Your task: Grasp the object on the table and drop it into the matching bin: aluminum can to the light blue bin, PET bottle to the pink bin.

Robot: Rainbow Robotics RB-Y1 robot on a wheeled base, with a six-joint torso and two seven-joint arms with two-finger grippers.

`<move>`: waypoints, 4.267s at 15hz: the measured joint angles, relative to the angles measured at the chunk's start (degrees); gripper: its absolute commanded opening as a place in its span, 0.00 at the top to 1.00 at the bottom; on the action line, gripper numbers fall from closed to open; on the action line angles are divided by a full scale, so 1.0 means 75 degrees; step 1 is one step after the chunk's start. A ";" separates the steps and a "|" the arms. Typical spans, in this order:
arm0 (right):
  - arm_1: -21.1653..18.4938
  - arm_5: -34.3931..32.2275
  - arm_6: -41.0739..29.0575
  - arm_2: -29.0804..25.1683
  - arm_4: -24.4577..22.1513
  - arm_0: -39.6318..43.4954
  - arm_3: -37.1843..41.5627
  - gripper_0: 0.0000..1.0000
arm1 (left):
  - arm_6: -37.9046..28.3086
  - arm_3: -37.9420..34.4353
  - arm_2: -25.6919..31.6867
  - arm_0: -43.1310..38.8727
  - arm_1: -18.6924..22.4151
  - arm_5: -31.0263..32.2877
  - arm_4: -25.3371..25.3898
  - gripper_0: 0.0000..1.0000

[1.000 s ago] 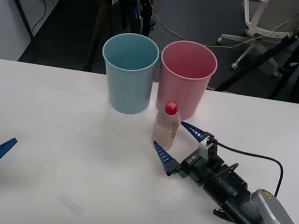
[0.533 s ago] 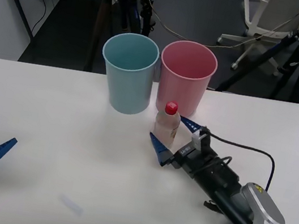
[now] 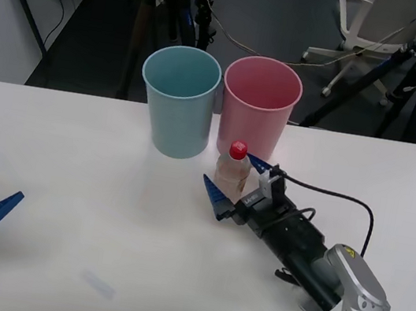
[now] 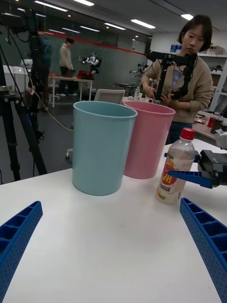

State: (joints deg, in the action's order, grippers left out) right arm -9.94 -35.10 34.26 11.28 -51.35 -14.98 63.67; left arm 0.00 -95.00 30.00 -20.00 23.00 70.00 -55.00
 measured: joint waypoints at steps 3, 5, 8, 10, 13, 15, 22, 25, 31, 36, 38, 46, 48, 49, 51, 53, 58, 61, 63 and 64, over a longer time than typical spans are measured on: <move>-0.0004 0.0041 -0.0010 0.0018 0.0000 -0.0022 0.0005 0.91 | 0.0000 0.0000 0.0000 0.0000 0.0000 0.0000 0.0000 0.00; -0.0007 0.0041 -0.0023 0.0017 0.0001 -0.0009 0.0005 1.00 | 0.0000 0.0000 0.0000 0.0000 0.0000 0.0000 0.0000 0.00; -0.0028 0.0041 -0.0045 -0.0001 0.0011 0.0040 0.0006 1.00 | 0.0000 0.0000 0.0000 0.0000 0.0000 0.0000 0.0000 0.00; -0.0082 0.0013 -0.0070 0.0011 0.0006 0.0064 0.0007 1.00 | 0.0000 0.0000 0.0000 0.0000 0.0000 0.0000 0.0000 0.00; -0.0147 -0.0083 -0.0127 0.0019 0.0005 0.0096 0.0006 1.00 | 0.0000 0.0000 0.0000 0.0000 0.0000 0.0000 0.0000 0.00; -0.0172 -0.0112 -0.0172 0.0027 0.0017 0.0105 0.0015 1.00 | 0.0000 0.0000 0.0000 0.0000 0.0000 0.0000 0.0000 0.00; -0.1571 0.1255 -0.0898 0.1147 0.0813 0.1205 0.2548 1.00 | 0.0000 0.0000 0.0000 0.0000 0.0000 0.0000 0.0000 0.00; -0.2375 0.1762 -0.1138 0.1285 0.1153 0.1722 0.3978 1.00 | 0.0000 0.0000 0.0000 0.0000 0.0000 0.0000 0.0000 0.00; -0.4304 0.2733 -0.2653 0.1286 0.1440 0.2505 0.6413 1.00 | 0.0000 0.0000 0.0000 0.0000 0.0000 0.0000 0.0000 0.00; -0.5858 0.3541 -0.3177 0.1287 0.2373 0.2505 0.7764 1.00 | 0.0000 0.0000 0.0000 0.0000 0.0000 0.0000 0.0000 0.00; -0.6399 0.3855 -0.3220 0.1287 0.2824 0.2395 0.8194 1.00 | 0.0000 0.0000 0.0000 0.0000 0.0000 0.0000 0.0000 0.00; -0.7286 0.4002 -0.3650 0.1249 0.3640 0.0935 0.8290 1.00 | 0.0000 0.0000 0.0000 0.0000 0.0000 0.0000 0.0000 0.00; -0.7470 0.4002 -0.3684 0.1472 0.4035 0.0158 0.7977 1.00 | 0.0000 0.0000 0.0000 0.0000 0.0000 0.0000 0.0000 0.00; -0.7509 0.4002 -0.3706 0.1700 0.4212 -0.0314 0.7737 1.00 | 0.0000 0.0000 0.0000 0.0000 0.0000 0.0000 0.0000 0.00; -0.7477 0.4002 -0.3774 0.2429 0.4573 -0.1550 0.6976 1.00 | 0.0000 0.0000 0.0000 0.0000 0.0000 0.0000 0.0000 0.00; -0.7294 0.4002 -0.3821 0.3050 0.4757 -0.2510 0.6125 1.00 | 0.0000 0.0000 0.0000 0.0000 0.0000 0.0000 0.0000 0.00; -0.6505 0.3930 -0.3996 0.3976 0.4790 -0.4182 0.3968 1.00 | 0.0000 0.0000 0.0000 0.0000 0.0000 0.0000 0.0000 0.00; -0.5964 0.3907 -0.4050 0.4302 0.4776 -0.4828 0.2976 1.00 | 0.0000 0.0000 0.0000 0.0000 0.0000 0.0000 0.0000 0.00; -0.5696 0.3887 -0.4052 0.4416 0.4730 -0.5057 0.2549 1.00 | 0.0000 0.0000 0.0000 0.0000 0.0000 0.0000 0.0000 0.00; -0.5593 0.3886 -0.4045 0.4435 0.4693 -0.5105 0.2419 1.00 | 0.0000 0.0000 0.0000 0.0000 0.0000 0.0000 0.0000 0.00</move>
State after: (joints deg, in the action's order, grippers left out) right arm -51.89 -5.96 3.92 44.54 -16.15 -53.27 81.81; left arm 0.00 -95.00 30.00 -20.00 23.00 70.00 -55.00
